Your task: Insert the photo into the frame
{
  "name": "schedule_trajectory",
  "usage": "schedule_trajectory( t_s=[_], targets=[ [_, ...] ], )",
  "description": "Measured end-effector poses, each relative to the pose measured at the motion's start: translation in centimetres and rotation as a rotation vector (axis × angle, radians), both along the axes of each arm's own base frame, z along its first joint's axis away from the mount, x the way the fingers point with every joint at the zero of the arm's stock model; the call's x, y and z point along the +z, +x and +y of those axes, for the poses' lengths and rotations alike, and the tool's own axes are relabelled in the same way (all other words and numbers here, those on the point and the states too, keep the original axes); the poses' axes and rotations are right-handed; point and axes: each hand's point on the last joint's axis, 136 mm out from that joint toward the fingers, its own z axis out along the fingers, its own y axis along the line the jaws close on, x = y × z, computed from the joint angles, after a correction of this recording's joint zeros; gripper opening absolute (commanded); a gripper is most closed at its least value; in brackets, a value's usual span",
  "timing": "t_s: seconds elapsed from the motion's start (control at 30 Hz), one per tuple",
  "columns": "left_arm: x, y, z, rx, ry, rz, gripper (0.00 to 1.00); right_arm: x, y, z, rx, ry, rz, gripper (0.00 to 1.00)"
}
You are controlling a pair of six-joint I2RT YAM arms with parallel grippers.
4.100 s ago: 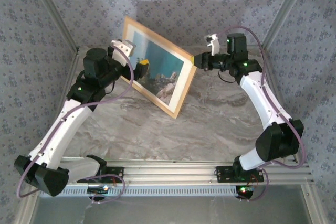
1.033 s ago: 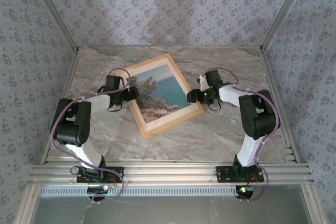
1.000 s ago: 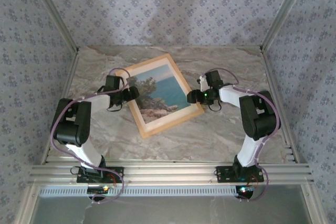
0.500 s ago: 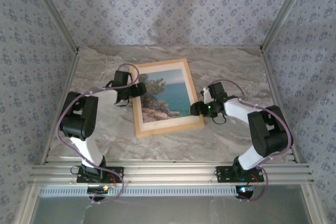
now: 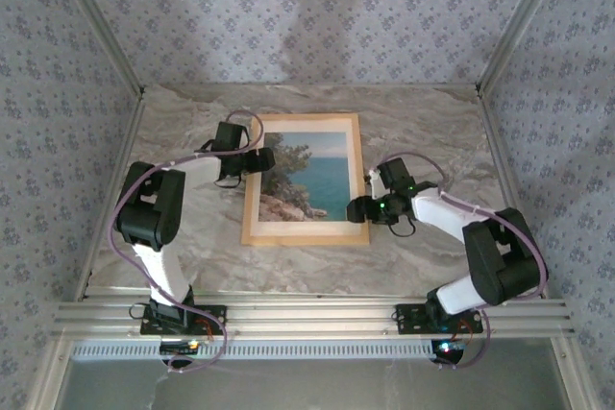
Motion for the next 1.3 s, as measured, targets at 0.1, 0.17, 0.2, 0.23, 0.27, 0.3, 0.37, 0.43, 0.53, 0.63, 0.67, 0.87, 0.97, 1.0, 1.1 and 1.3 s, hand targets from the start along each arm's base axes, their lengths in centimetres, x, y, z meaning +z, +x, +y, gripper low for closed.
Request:
schedule_trajectory(
  t_s=[0.1, 0.17, 0.2, 0.23, 0.27, 0.3, 0.37, 0.43, 0.53, 0.63, 0.67, 0.87, 0.97, 1.0, 1.1, 1.3],
  targets=[
    [0.9, 0.0, 0.4, -0.011, 0.034, -0.029, 0.86, 1.5, 1.1, -0.7, 0.004, -0.044, -0.055, 0.70],
    [2.4, 0.0, 1.1, -0.006, 0.061, -0.076, 0.88, 2.8, 2.2, -1.4, -0.001, -0.082, -0.107, 0.71],
    [3.3, -0.1, 1.5, -0.002, 0.076, -0.104, 0.88, 3.5, 2.9, -1.9, -0.007, -0.105, -0.140, 0.71],
    [4.3, -0.4, 2.1, 0.007, 0.091, -0.140, 0.90, 4.2, 3.4, -2.4, -0.014, -0.127, -0.166, 0.72],
    [5.1, -0.6, 2.6, 0.018, 0.107, -0.172, 0.90, 4.8, 4.0, -2.9, -0.022, -0.150, -0.193, 0.73],
    [6.0, -0.9, 3.2, 0.029, 0.122, -0.207, 0.91, 5.5, 4.6, -3.4, -0.032, -0.172, -0.219, 0.73],
    [7.4, -1.7, 4.5, 0.052, 0.157, -0.279, 0.94, 6.5, 5.5, -4.4, -0.047, -0.216, -0.262, 0.75],
    [8.1, -2.8, 6.1, 0.082, 0.198, -0.343, 0.95, 7.4, 6.5, -5.5, -0.065, -0.263, -0.302, 0.78],
    [8.3, -4.4, 8.7, 0.131, 0.270, -0.403, 0.97, 8.3, 7.6, -7.2, -0.102, -0.320, -0.341, 0.86],
    [8.3, -5.7, 11.5, 0.203, 0.329, -0.440, 0.98, 8.8, 8.3, -9.0, -0.154, -0.367, -0.365, 0.92],
    [8.4, -5.9, 12.4, 0.229, 0.343, -0.455, 0.99, 8.9, 8.6, -9.6, -0.177, -0.378, -0.381, 0.94],
    [8.9, -7.4, 16.7, 0.366, 0.408, -0.502, 1.00, 8.0, 9.6, -12.1, -0.287, -0.437, -0.440, 1.00],
    [8.8, -7.8, 17.7, 0.388, 0.437, -0.519, 1.00, 6.9, 10.1, -13.1, -0.317, -0.481, -0.442, 1.00],
    [8.7, -7.9, 17.9, 0.388, 0.445, -0.517, 1.00, 6.5, 10.2, -13.4, -0.325, -0.496, -0.440, 1.00],
    [8.1, -7.9, 18.5, 0.388, 0.472, -0.508, 1.00, 5.3, 10.9, -14.1, -0.334, -0.548, -0.438, 1.00],
    [6.4, -7.2, 19.1, 0.368, 0.527, -0.490, 1.00, 4.1, 12.0, -14.6, -0.307, -0.597, -0.501, 1.00]
  ],
)
